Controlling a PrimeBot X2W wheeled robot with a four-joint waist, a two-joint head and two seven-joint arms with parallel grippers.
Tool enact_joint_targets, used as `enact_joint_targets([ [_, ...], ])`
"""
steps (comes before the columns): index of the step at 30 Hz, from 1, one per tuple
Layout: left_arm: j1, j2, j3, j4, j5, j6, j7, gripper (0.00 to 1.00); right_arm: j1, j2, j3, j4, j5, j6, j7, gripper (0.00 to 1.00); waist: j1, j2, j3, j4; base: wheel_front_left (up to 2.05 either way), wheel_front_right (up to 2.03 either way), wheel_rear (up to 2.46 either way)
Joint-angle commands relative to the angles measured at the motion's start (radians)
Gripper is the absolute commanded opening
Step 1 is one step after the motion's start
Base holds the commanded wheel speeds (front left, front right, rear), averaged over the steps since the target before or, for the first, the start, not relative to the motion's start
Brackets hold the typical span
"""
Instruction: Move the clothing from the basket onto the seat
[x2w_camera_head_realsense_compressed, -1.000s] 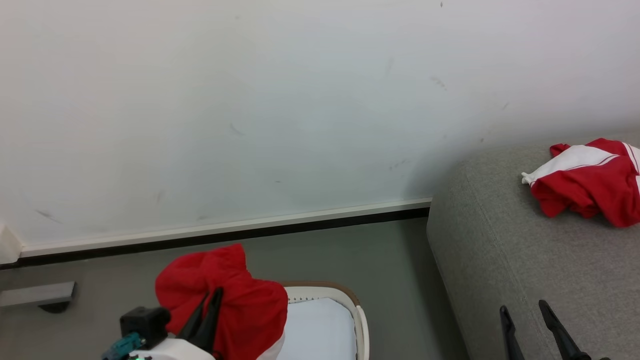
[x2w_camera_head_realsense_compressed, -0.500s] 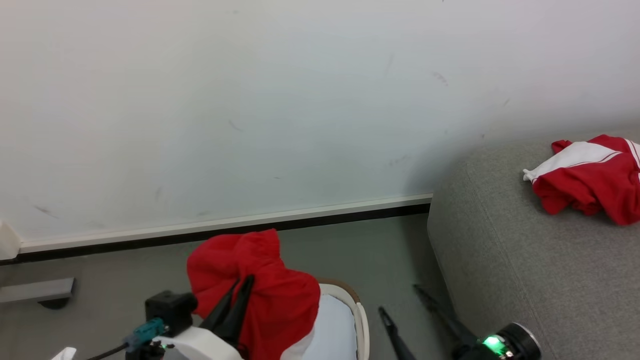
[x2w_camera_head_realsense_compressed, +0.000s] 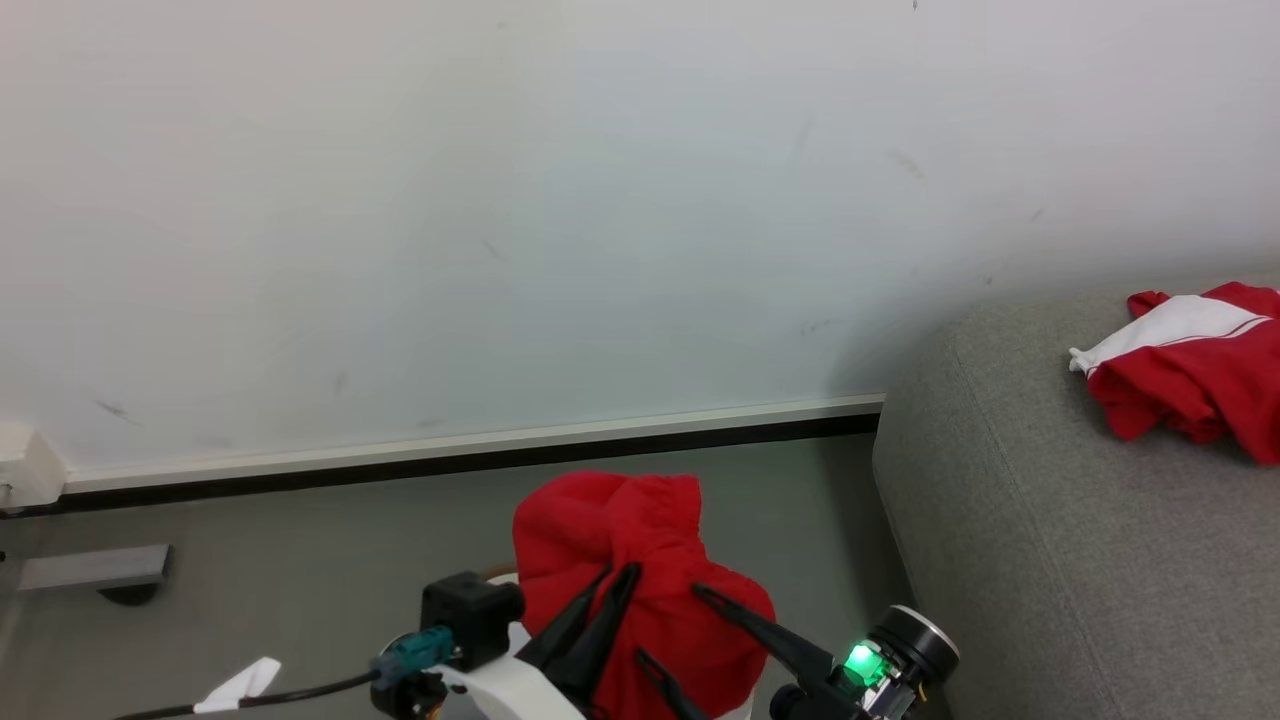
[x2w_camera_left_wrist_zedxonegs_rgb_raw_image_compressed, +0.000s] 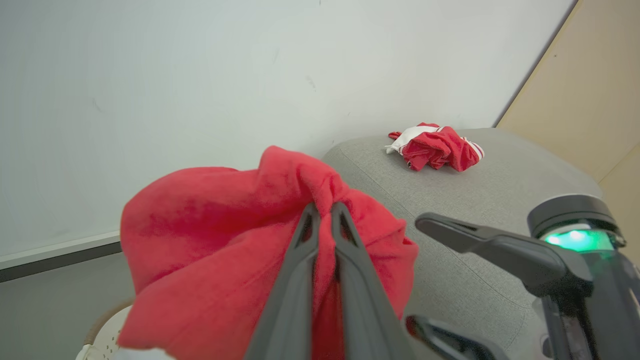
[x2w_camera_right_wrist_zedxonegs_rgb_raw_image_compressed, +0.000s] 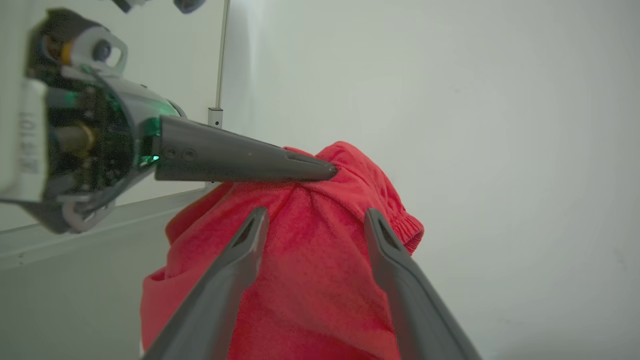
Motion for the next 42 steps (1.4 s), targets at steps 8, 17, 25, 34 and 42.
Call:
enact_joint_targets([
  [8, -0.008, -0.005, -0.038, -0.032, -0.012, -0.026, 0.04, 0.0, -0.044, -0.004, -0.014, 0.072, -0.062, -0.003, 0.001, 1.0, -0.0001, -0.0001, 0.005, 0.0, 0.0, 0.0, 0.0],
  [17, 0.013, 0.0, -0.064, -0.072, -0.068, -0.067, 0.098, 0.0, -0.058, -0.004, -0.019, 0.132, -0.02, -0.003, 0.001, 0.75, -0.0001, -0.0001, 0.005, -0.002, 0.0, 0.0, 0.0],
  [25, 0.017, 0.008, -0.076, -0.071, -0.075, -0.071, 0.106, 0.0, -0.069, -0.004, -0.003, 0.141, 0.063, -0.003, 0.001, 0.0, -0.0001, -0.0001, 0.008, -0.002, 0.0, 0.0, 0.0],
  [34, 0.006, 0.013, -0.066, -0.042, -0.036, -0.048, 0.058, 1.0, -0.045, -0.005, -0.082, 0.13, 0.091, -0.003, 0.001, 0.0, -0.0001, -0.0001, 0.018, -0.018, 0.0, 0.0, 0.0],
  [42, -0.006, 0.02, -0.074, -0.01, 0.013, -0.041, -0.009, 1.0, -0.018, -0.019, -0.221, 0.094, 0.057, -0.003, 0.001, 0.0, -0.0001, -0.0001, 0.027, -0.09, 0.0, 0.0, 0.0],
])
